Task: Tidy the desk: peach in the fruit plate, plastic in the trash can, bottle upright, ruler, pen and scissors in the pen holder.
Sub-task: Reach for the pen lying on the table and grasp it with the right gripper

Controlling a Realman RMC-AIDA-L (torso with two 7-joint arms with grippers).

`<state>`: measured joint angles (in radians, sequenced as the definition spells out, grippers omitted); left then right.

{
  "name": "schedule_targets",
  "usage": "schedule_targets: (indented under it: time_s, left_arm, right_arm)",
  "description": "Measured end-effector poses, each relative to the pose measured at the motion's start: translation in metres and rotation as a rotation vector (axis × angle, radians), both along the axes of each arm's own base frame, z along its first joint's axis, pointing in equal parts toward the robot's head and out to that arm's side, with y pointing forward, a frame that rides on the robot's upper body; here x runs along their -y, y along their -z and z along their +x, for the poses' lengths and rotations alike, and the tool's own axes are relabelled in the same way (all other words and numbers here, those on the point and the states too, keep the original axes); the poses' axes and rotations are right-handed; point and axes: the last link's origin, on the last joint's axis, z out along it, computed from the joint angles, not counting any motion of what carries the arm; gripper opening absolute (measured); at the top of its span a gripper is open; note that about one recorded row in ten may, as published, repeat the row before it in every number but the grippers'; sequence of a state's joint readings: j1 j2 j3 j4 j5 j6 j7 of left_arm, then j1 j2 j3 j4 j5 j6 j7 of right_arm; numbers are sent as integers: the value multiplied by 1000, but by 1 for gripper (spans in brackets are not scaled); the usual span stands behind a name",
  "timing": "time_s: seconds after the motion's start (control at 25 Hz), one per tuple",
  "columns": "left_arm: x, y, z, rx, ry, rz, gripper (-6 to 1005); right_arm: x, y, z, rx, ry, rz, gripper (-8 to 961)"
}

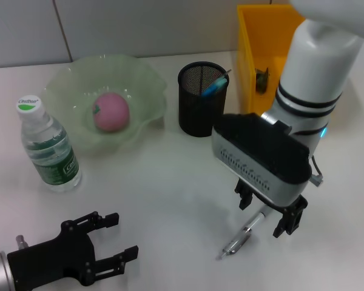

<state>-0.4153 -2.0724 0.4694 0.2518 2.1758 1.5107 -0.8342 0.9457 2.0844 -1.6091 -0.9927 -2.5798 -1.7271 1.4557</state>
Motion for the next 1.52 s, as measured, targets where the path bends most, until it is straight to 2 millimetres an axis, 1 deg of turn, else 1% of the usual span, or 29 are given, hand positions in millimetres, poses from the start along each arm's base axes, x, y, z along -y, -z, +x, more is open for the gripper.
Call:
schedule_targets:
  time_s: [0.08, 0.28, 0.72, 0.88, 1.36, 1.52]
  left_arm:
    - [1, 0, 1, 9, 7, -1, 785]
    - [-1, -4, 7, 30, 37, -5, 785]
    - [-7, -12, 11, 44, 67, 16, 785]
    - [-9, -16, 13, 59, 78, 29, 785]
    - [-9, -17, 16, 73, 84, 36, 785]
    - [-10, -17, 16, 74, 85, 35, 785]
  right_arm:
    - [2, 5, 1, 18, -26, -15, 726]
    - [7, 12, 0, 22, -44, -40, 726]
    - [7, 16, 0, 21, -57, -39, 727]
    - [7, 19, 3, 28, -68, -39, 727]
    - [7, 27, 7, 29, -90, -39, 553]
    - [7, 27, 8, 28, -92, -36, 514]
